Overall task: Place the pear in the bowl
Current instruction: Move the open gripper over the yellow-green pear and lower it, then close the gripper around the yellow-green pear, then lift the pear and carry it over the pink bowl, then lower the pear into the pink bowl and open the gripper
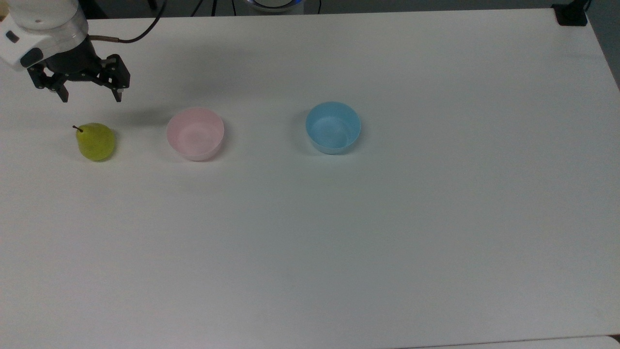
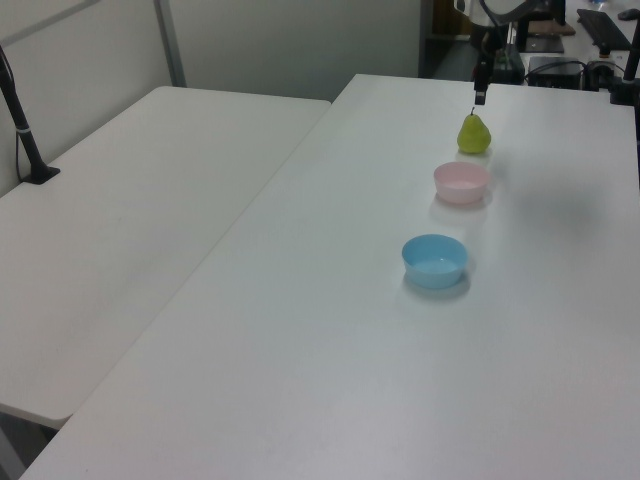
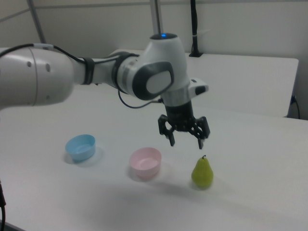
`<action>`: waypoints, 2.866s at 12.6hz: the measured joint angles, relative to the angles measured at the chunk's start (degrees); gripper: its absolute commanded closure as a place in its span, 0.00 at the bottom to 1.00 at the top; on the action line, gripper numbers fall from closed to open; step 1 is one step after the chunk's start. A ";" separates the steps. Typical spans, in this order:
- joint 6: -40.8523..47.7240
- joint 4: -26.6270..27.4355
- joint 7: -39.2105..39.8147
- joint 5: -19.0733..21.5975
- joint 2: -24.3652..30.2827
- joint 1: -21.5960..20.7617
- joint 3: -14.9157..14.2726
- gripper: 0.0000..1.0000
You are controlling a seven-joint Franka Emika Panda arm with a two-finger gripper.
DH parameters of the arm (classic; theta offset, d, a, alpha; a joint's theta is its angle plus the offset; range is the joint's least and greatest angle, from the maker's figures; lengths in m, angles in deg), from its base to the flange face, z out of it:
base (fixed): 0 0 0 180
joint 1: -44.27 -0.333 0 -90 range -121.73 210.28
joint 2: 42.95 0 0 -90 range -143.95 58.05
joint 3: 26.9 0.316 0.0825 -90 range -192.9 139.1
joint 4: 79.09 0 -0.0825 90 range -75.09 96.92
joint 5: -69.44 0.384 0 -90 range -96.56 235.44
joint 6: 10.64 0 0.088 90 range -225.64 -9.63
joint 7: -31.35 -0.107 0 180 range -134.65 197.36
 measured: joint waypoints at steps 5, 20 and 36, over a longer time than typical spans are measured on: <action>-5.92 0.04 2.58 -0.01 -5.96 3.04 0.00 0.00; -12.22 -0.25 2.77 0.00 -11.36 3.28 0.31 0.63; -4.92 13.72 -22.20 -0.39 1.79 -13.70 1.35 0.50</action>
